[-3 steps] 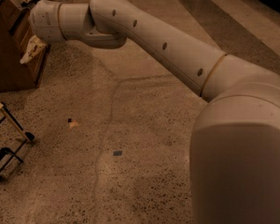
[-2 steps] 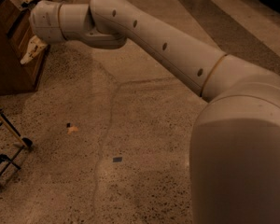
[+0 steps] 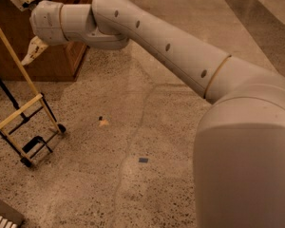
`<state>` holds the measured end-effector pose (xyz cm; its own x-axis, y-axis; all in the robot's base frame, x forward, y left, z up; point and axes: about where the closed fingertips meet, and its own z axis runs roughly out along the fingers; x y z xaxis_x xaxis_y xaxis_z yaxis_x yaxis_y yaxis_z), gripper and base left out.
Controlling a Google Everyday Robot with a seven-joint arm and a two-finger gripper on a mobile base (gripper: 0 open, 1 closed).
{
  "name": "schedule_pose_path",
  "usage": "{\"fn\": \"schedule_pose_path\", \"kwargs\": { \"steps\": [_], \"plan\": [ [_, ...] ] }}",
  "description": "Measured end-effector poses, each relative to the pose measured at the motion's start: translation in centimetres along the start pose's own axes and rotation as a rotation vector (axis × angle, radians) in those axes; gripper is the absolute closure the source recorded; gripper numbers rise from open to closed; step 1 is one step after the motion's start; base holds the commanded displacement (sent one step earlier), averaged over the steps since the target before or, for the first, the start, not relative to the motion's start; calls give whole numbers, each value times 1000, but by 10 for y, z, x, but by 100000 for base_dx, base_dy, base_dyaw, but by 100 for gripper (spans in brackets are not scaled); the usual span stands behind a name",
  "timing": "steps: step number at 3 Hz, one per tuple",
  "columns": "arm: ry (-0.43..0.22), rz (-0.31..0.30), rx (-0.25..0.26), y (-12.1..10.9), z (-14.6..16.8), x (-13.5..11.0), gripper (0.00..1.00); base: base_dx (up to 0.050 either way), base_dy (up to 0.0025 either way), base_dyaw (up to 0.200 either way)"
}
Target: Pick orange can from top drawer and place on counter
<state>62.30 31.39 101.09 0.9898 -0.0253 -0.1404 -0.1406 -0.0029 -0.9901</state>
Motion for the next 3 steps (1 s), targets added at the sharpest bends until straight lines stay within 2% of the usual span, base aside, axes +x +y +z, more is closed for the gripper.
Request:
{"fn": "schedule_pose_path", "kwargs": {
  "steps": [1,2,3],
  "plan": [
    [-16,-3,-10,-4,-1,-8,0,0,0,0],
    [-46,-16,-13,-15,-13,-37,0,0,0,0],
    [-65,-40,-8,-24,-32,-77,0,0,0,0]
  ]
}}
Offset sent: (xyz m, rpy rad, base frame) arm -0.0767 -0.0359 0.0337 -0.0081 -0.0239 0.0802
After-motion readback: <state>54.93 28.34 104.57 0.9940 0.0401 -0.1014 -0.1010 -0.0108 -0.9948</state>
